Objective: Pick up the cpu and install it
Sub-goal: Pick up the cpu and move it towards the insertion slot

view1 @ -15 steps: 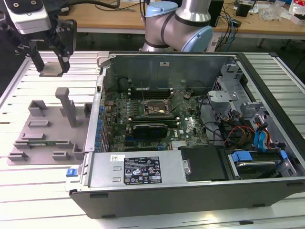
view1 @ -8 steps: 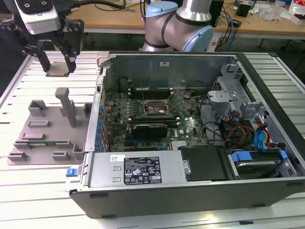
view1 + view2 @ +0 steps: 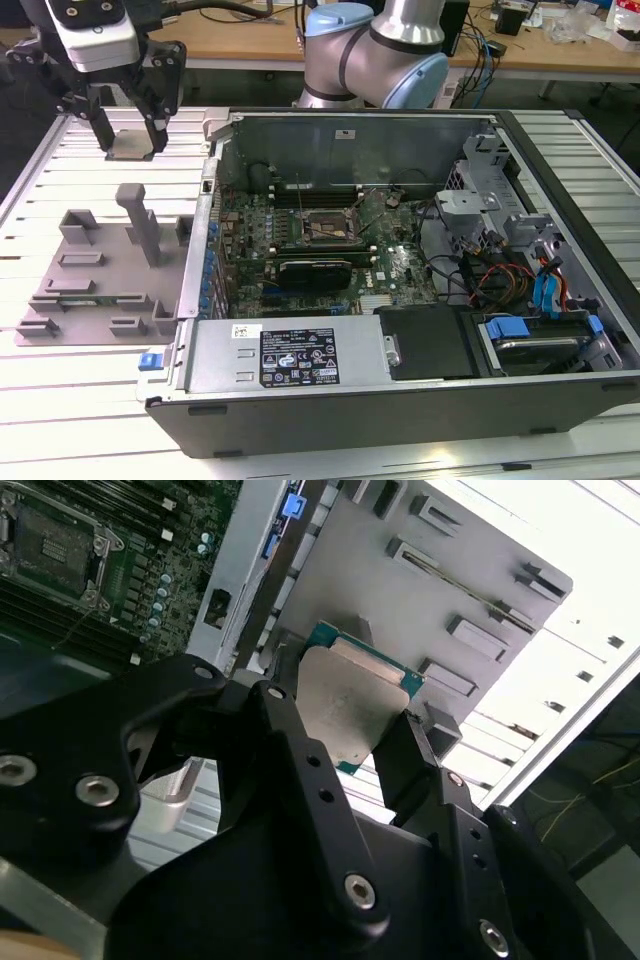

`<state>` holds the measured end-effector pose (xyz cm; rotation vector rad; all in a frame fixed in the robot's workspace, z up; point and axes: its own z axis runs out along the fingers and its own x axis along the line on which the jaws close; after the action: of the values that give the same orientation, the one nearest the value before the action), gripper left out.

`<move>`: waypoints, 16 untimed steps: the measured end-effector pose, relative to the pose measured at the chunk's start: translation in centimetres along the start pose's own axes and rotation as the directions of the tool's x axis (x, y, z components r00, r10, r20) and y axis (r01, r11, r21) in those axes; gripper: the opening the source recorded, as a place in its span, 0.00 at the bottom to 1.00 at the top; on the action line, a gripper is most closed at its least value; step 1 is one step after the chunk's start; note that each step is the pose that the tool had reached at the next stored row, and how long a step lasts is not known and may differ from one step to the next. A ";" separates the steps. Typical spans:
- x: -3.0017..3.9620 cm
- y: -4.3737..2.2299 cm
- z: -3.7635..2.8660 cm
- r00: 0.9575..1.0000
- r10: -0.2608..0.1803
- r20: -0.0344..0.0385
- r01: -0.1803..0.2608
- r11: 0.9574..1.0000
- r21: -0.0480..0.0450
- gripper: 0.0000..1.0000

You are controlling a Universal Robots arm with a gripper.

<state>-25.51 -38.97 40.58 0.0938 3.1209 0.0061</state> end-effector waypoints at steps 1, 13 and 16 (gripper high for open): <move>-0.21 0.01 0.00 1.000 0.000 0.000 0.000 1.000 0.000 0.55; -2.17 0.13 0.04 1.000 0.000 0.000 0.000 1.000 0.000 0.55; -2.69 0.16 0.05 1.000 0.000 0.000 0.000 1.000 0.000 0.55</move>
<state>-22.81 -38.97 40.58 0.0938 3.1209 0.0061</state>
